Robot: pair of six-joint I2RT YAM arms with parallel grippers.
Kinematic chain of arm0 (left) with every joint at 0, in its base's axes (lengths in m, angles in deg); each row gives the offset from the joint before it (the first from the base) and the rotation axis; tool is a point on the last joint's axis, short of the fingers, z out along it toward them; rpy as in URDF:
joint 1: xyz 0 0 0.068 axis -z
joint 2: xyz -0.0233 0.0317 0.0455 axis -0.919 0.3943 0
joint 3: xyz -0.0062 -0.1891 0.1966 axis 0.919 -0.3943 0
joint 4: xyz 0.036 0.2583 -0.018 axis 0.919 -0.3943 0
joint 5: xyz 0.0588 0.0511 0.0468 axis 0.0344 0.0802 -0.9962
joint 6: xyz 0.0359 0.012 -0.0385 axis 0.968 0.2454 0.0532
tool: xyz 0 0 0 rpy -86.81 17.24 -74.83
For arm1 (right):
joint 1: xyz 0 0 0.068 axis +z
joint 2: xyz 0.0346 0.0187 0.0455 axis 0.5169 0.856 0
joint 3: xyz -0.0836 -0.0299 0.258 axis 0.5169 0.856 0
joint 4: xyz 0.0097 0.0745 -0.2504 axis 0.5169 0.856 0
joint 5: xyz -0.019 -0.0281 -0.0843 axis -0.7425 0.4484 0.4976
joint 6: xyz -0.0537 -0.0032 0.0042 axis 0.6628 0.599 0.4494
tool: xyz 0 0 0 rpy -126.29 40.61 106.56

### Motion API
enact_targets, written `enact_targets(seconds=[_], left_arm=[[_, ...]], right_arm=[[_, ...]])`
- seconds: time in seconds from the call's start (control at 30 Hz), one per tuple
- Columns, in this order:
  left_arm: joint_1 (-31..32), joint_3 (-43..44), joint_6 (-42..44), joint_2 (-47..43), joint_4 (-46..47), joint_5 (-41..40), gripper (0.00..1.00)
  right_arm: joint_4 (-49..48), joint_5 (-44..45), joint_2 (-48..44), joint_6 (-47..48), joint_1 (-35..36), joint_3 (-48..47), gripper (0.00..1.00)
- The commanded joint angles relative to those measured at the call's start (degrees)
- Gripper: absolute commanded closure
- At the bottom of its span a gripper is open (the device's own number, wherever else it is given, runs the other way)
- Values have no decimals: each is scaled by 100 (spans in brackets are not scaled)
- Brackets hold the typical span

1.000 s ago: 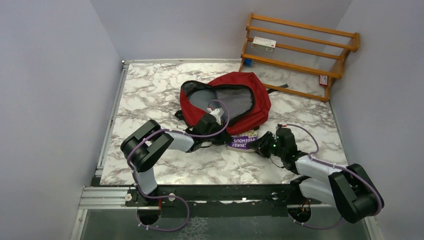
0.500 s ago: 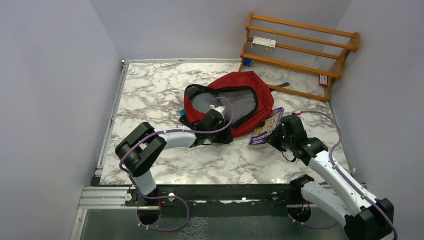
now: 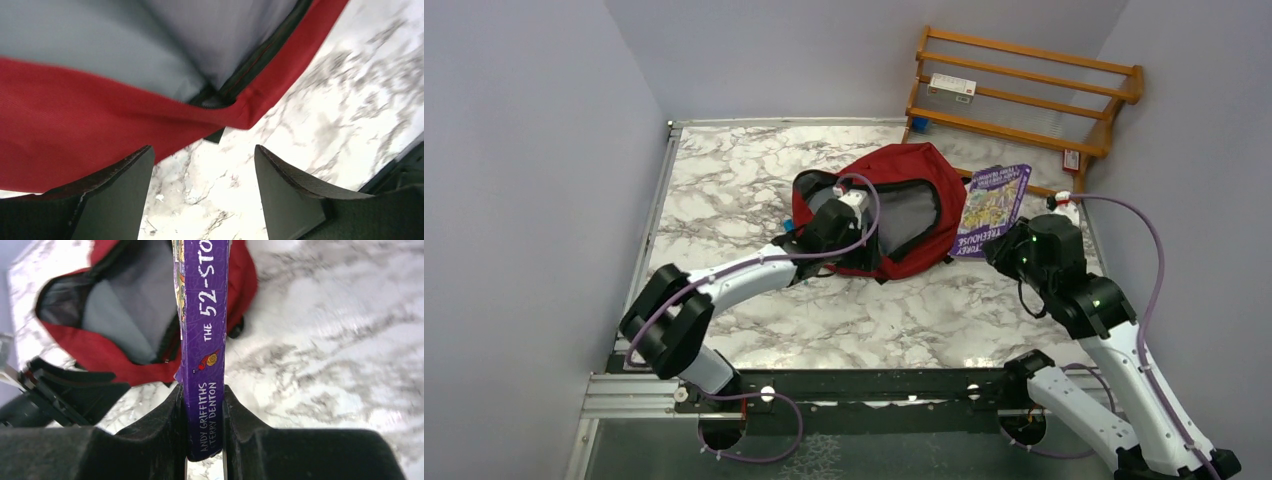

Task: Pack the student bag
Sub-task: Pick up the book from the center of the board.

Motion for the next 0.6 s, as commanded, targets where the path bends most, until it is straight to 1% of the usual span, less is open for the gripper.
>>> enact_targets(seconds=[0.0, 0.07, 0.17, 0.23, 0.3, 0.43, 0.57], left_arm=[[-379, 322, 725, -1008, 112, 213, 23], [-750, 324, 937, -1397, 210, 538, 17], [-1236, 593, 1363, -1771, -28, 1056, 13], [-1409, 873, 1759, -1938, -364, 1307, 12], [-1482, 1109, 2212, -2101, -672, 1633, 11], [-1498, 1412, 3054, -2493, -1387, 1907, 11], [-1507, 1526, 3610, -2878, -2068, 2022, 10]], right_arm=[[-1480, -1186, -109, 1602, -2, -276, 100], [-1920, -2007, 15, 2206, -2, -312, 99], [-2119, -3312, 424, 3020, -2, -554, 99], [-2093, -4213, 752, 3529, -2, -782, 100], [-2029, -4863, 1034, 3913, -2, -993, 99], [-1790, -5617, 1398, 4537, -2, -1333, 100], [-1444, -6414, 1574, 5036, -2, -1579, 99]])
